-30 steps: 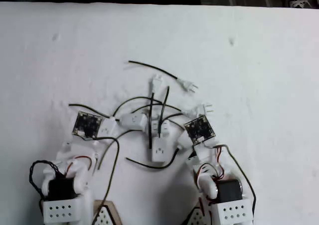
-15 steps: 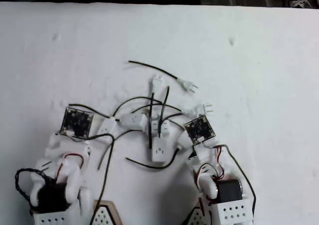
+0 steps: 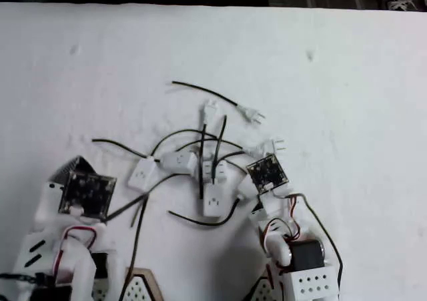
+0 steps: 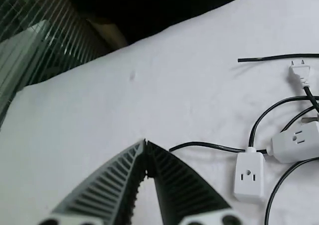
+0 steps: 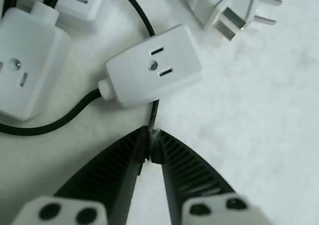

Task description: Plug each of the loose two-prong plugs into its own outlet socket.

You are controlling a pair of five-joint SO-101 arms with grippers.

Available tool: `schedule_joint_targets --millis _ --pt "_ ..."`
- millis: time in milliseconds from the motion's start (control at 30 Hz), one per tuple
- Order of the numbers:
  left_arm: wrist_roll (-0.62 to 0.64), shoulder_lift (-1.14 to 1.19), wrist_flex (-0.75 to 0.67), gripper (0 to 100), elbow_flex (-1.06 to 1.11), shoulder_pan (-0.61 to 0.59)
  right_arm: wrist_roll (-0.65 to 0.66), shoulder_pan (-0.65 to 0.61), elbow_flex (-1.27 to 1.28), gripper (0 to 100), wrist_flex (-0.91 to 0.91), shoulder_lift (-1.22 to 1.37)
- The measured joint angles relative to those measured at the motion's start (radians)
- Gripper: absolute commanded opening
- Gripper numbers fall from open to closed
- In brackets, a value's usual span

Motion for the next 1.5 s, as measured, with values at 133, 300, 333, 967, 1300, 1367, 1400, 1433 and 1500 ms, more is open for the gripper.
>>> schedule_joint_targets --millis 133,300,333,967,1300,1367,1400,1433,1500 --pt "-0.044 0.005 0.015 3 -0.052 0.0 0.0 0.0 0.0 1.8 0.0 0.0" --pt "-0.081 0.176 0.118 6 -0.196 0.0 0.0 -0.002 0.0 1.8 0.0 0.0" --pt "-0.084 0.238 0.146 6 -0.238 0.0 0.0 -0.003 0.0 1.8 0.0 0.0" --pt "-0.072 1.046 0.129 28 -0.512 0.0 0.0 -0.293 0.0 1.8 0.0 0.0" --pt "0.005 1.108 -0.101 28 -0.293 0.0 0.0 -0.121 -0.011 1.8 0.003 0.0" --pt "0.005 1.109 -0.144 28 -0.242 0.0 0.0 -0.028 -0.023 1.8 0.003 0.0" --pt "0.005 1.112 -0.163 28 -0.224 0.0 0.0 0.017 -0.031 1.8 0.003 0.0" --pt "0.005 1.117 -0.176 28 -0.204 0.0 0.0 0.043 -0.037 1.8 0.003 0.0" --pt "0.005 1.117 -0.199 28 -0.18 0.0 0.023 0.057 -0.046 1.8 0.003 0.0"
